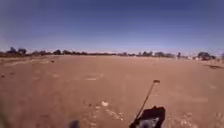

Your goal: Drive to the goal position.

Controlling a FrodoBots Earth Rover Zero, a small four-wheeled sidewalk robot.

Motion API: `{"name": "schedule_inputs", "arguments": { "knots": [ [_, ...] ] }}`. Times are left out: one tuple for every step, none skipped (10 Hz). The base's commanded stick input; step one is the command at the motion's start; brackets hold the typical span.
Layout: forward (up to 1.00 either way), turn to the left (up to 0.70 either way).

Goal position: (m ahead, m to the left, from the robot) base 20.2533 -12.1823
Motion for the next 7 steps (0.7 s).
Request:
{"name": "schedule_inputs", "arguments": {
  "knots": [
    [0.0, -0.45],
    [0.0, -0.45],
    [0.0, -0.45],
    [0.0, -0.45],
    [0.0, -0.45],
    [0.0, -0.45],
    [0.0, -0.45]
  ]
}}
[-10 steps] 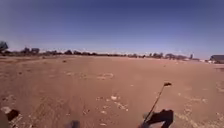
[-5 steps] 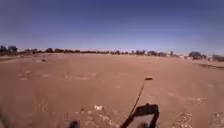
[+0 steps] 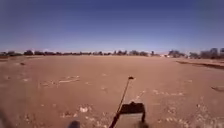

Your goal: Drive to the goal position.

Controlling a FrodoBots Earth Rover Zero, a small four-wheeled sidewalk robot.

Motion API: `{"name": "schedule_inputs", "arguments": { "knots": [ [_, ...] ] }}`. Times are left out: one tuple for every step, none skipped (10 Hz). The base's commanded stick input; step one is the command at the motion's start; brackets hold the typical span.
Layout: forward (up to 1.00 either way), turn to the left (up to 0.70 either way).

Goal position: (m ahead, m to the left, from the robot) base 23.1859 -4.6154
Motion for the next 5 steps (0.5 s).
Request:
{"name": "schedule_inputs", "arguments": {
  "knots": [
    [0.0, -0.45],
    [0.0, -0.45],
    [0.0, -0.45],
    [0.0, -0.45],
    [0.0, -0.45]
  ]
}}
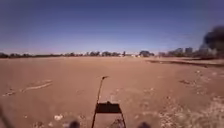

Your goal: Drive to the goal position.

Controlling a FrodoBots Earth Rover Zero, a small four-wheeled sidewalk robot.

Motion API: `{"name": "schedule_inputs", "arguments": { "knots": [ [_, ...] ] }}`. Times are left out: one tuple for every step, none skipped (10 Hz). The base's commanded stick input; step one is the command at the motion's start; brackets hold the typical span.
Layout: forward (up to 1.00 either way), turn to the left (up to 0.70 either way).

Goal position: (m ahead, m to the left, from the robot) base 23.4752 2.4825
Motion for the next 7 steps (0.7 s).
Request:
{"name": "schedule_inputs", "arguments": {
  "knots": [
    [0.0, -0.45],
    [0.0, -0.45],
    [0.0, -0.45],
    [0.0, -0.45],
    [0.0, -0.45],
    [0.0, -0.45],
    [0.05, -0.44]
  ]
}}
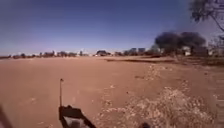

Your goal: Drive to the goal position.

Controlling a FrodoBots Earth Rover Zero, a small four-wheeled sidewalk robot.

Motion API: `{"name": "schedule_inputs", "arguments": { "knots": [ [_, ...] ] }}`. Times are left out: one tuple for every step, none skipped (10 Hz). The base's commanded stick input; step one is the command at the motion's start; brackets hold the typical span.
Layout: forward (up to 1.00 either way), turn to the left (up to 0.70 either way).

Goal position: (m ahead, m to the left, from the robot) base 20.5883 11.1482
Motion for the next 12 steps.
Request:
{"name": "schedule_inputs", "arguments": {
  "knots": [
    [0.7, -0.23],
    [0.7, 0.0],
    [0.7, 0.0],
    [0.7, 0.0],
    [0.7, 0.0],
    [0.7, 0.0],
    [0.7, 0.01],
    [0.7, 0.13],
    [0.7, 0.25],
    [0.7, 0.27],
    [0.7, 0.27],
    [0.7, 0.27]
  ]
}}
